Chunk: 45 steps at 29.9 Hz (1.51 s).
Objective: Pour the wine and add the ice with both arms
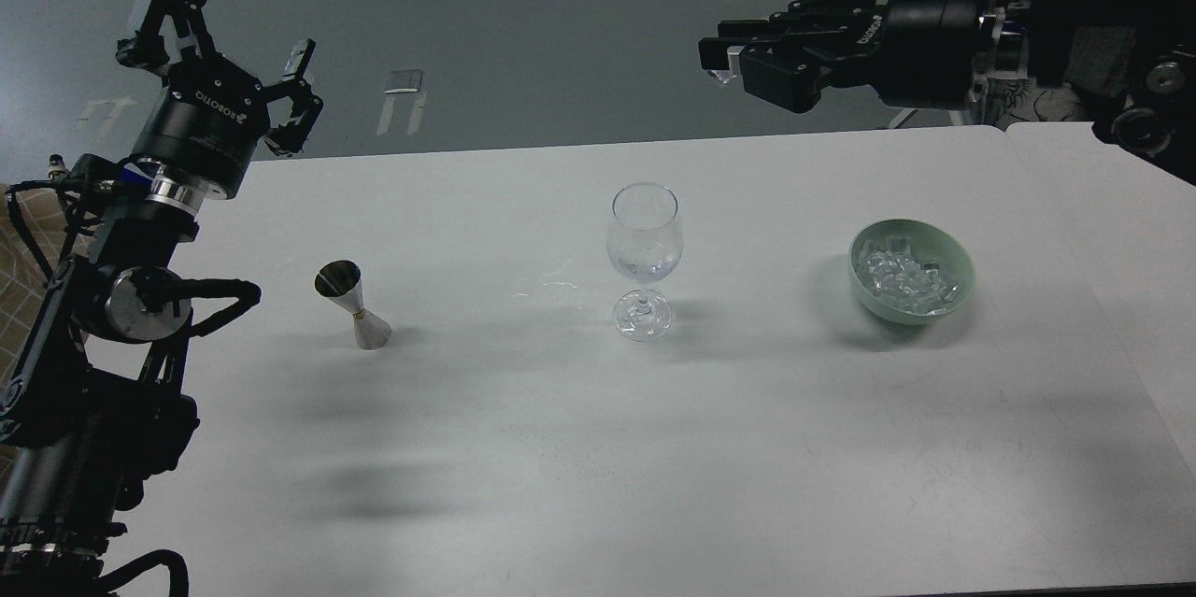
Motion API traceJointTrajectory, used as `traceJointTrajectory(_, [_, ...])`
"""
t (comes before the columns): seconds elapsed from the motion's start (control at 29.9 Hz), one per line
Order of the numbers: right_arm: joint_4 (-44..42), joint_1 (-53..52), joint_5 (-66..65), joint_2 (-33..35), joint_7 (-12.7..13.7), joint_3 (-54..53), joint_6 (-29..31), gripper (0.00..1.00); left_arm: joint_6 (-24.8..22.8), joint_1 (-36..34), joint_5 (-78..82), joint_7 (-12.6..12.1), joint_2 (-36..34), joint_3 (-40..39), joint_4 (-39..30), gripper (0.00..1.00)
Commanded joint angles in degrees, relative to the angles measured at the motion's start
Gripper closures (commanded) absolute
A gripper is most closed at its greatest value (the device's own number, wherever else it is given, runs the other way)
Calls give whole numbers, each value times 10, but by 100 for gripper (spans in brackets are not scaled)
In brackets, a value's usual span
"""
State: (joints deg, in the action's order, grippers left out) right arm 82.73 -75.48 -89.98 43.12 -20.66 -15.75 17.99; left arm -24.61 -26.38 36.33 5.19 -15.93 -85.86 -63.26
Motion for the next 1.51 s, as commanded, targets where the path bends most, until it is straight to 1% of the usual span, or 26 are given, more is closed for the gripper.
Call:
traceJointTrajectory(0.0, [-10, -33, 1, -20, 0, 47, 20, 100, 0, 0, 0, 0, 5, 0, 0, 2])
traceJointTrajectory(0.1, [-25, -52, 1, -37, 0, 81, 35, 100, 0, 0, 0, -1, 9, 1, -1, 2])
traceJointTrajectory(0.3, [-78, -55, 19, -86, -1, 110, 59, 100, -1, 1, 0, -1, 12, 1, -3, 2])
traceJointTrajectory(0.54, [-113, -56, 21, -117, -1, 122, 60, 100, -2, 3, 0, -1, 12, 1, -3, 2])
traceJointTrajectory(0.94, [-134, -48, 21, -153, 0, 141, 59, 100, -2, 7, 0, -1, 13, 1, -3, 2])
traceJointTrajectory(1.04, [-157, -47, 21, -167, 0, 144, 55, 100, -3, 9, 0, -1, 12, 1, -3, 2])
traceJointTrajectory(1.3, [-175, -42, 21, -193, 1, 144, 51, 100, -3, 11, 0, 0, 12, 1, -3, 2])
traceJointTrajectory(1.34, [-176, -42, 21, -196, 1, 144, 52, 98, -3, 12, 0, 0, 12, 1, -3, 2])
traceJointTrajectory(1.37, [-176, -42, 21, -196, 1, 144, 52, 94, -3, 12, 0, 0, 12, 1, -3, 2])
traceJointTrajectory(1.44, [-176, -42, 21, -196, 1, 144, 52, 69, -3, 11, 0, -1, 11, 1, -3, 2])
traceJointTrajectory(1.47, [-175, -42, 21, -196, 1, 145, 52, 64, -3, 12, 0, 0, 11, 1, -3, 2])
